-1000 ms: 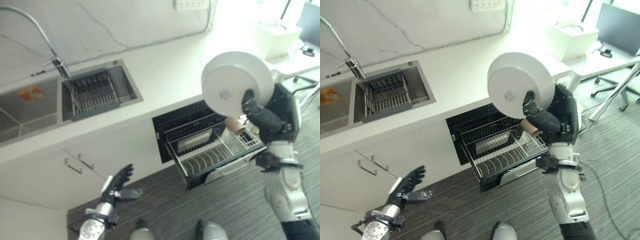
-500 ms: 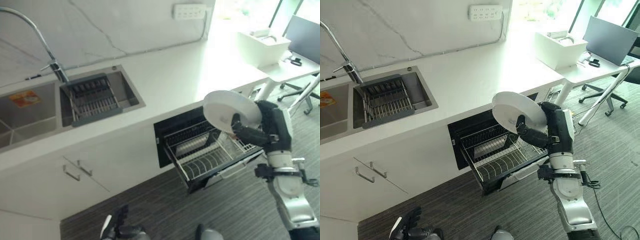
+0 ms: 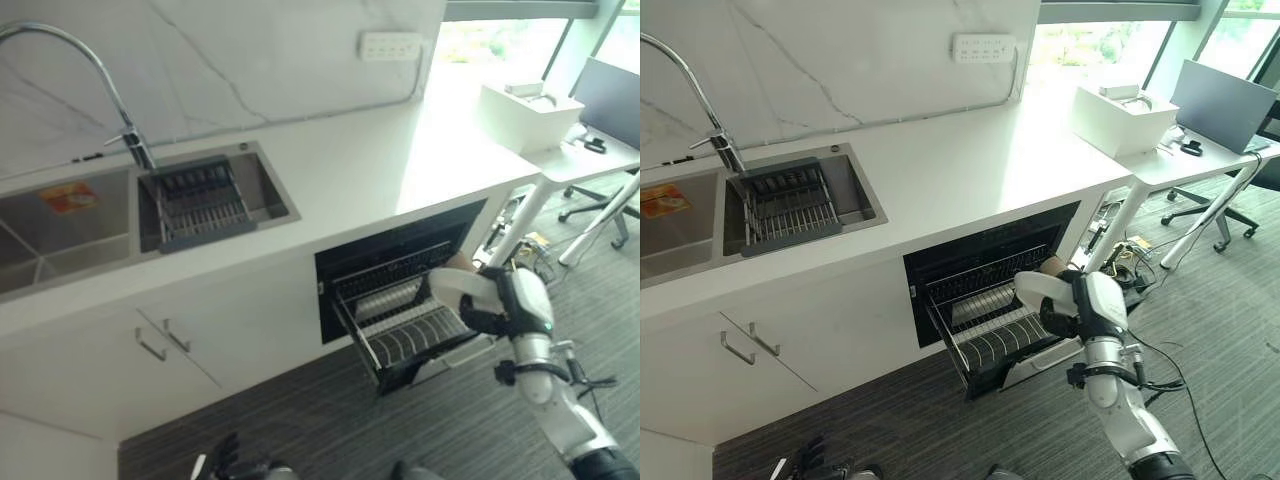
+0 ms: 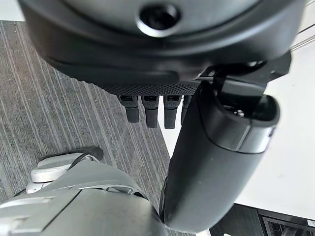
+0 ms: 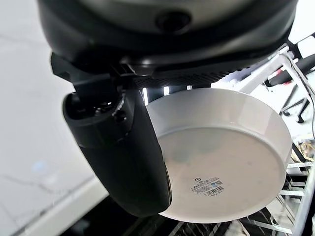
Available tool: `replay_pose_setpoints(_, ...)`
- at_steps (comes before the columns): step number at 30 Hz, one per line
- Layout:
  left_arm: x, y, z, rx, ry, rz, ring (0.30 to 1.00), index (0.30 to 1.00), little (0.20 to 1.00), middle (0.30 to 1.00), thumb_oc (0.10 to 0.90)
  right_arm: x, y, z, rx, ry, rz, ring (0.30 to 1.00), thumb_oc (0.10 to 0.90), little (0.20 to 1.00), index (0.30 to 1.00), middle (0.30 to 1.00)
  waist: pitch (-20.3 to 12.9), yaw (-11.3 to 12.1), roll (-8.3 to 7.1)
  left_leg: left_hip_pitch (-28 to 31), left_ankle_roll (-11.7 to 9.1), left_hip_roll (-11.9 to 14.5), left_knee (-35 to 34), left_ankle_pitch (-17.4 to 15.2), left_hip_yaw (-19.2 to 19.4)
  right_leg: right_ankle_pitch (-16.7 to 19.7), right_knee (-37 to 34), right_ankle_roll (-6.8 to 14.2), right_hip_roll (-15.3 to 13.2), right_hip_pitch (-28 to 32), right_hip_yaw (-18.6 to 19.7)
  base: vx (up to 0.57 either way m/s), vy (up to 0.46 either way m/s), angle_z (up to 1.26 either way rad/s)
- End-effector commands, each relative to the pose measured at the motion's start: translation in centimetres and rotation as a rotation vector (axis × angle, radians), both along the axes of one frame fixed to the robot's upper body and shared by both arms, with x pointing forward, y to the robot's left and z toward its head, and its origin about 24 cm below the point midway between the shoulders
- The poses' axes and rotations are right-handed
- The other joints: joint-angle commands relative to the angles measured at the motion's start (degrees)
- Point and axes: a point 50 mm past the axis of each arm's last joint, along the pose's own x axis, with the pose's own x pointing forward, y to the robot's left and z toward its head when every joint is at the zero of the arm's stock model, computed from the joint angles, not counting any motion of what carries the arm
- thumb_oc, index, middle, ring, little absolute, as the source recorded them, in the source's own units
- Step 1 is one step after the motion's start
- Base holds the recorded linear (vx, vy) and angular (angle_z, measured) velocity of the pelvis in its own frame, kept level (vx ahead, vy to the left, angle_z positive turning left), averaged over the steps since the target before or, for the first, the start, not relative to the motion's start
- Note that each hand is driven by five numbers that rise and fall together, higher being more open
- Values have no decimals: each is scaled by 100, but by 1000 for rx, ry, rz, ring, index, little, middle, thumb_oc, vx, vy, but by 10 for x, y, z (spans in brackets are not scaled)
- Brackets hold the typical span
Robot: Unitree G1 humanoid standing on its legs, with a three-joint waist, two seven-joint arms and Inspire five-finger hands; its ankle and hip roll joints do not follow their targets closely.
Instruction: Place the dishes in the dishwasher.
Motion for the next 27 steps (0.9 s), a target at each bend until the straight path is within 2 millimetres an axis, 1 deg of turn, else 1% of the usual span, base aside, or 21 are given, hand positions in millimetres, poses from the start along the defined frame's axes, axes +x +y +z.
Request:
replay_pose_setpoints(1,32,8,14,54,-102,-85,900,900,900,900,800,35,2,72,1,-393,-40,300,400,300,300,300,32,233,-70,147,-54,28,335,-680,-475,-326,-66,407,-292,390,-109,25,18,13)
replay_pose_setpoints(5,33,6,14,57,-100,-124,900,900,900,900,800,47,4,58,-21,-355,-83,300,400,300,300,300,30,370,-64,121,-62,0,335,-661,-565,-329,-66,392,-319,419,-197,36,16,13)
replay_pose_setpoints(7,36,6,15,57,-106,-129,900,900,900,900,800,56,3,54,-34,-339,-120,300,400,300,300,300,54,482,-42,83,-68,-23,335,-644,-635,-320,-66,392,-346,429,-255,22,21,16)
replay_pose_setpoints(8,37,6,15,56,-107,-128,900,900,900,900,800,57,3,54,-33,-340,-122,300,400,300,300,300,58,483,-41,79,-68,-24,335,-642,-641,-319,-66,392,-349,429,-260,17,14,7)
replay_pose_setpoints(10,38,8,16,62,-105,-132,900,900,900,900,800,67,0,51,-55,-325,-175,300,400,300,300,300,93,633,-26,25,-76,-63,335,-613,-736,-294,-66,394,-388,441,-342,27,5,19)
replay_pose_setpoints(14,39,12,17,72,-105,-127,900,900,900,900,800,79,-3,57,-82,-319,-231,300,400,300,300,300,166,763,2,-48,-82,-102,335,-572,-837,-267,-66,395,-423,443,-415,8,2,17)
replay_pose_setpoints(15,36,15,17,74,-100,-121,900,900,900,900,800,83,-7,58,-98,-303,-263,300,400,300,300,300,201,837,15,-93,-76,-148,335,-542,-905,-251,-66,393,-432,445,-442,18,2,23)
replay_pose_setpoints(16,36,15,17,74,-99,-121,900,900,900,900,800,84,-8,57,-101,-298,-269,300,400,300,300,300,206,854,18,-103,-75,-152,335,-537,-915,-250,-66,392,-436,447,-448,32,6,21)
replay_pose_setpoints(19,34,15,17,71,-98,-127,900,900,900,900,800,86,-19,53,-124,-250,-313,300,400,300,300,300,245,948,26,-154,-68,-191,335,-511,-989,-227,-66,404,-471,445,-496,20,1,14)
replay_pose_setpoints(22,36,14,18,75,-110,-149,900,900,900,900,800,87,-25,49,-143,-214,-350,300,400,300,300,300,280,1003,17,-171,-65,-204,335,-494,-1021,-209,-66,407,-487,447,-525,29,-7,10)
replay_pose_setpoints(24,41,13,20,77,-128,-157,900,900,900,900,800,86,-33,47,-162,-189,-399,300,400,300,300,300,317,1046,34,-193,-73,-200,335,-462,-1048,-196,-66,410,-503,453,-552,42,-3,3)
replay_pose_setpoints(27,58,14,33,178,-244,-145,900,900,900,900,800,81,-46,47,-169,-215,-507,300,400,300,300,300,415,1143,74,-284,-51,-267,335,-441,-1132,-155,-66,428,-531,419,-569,7,-6,9)
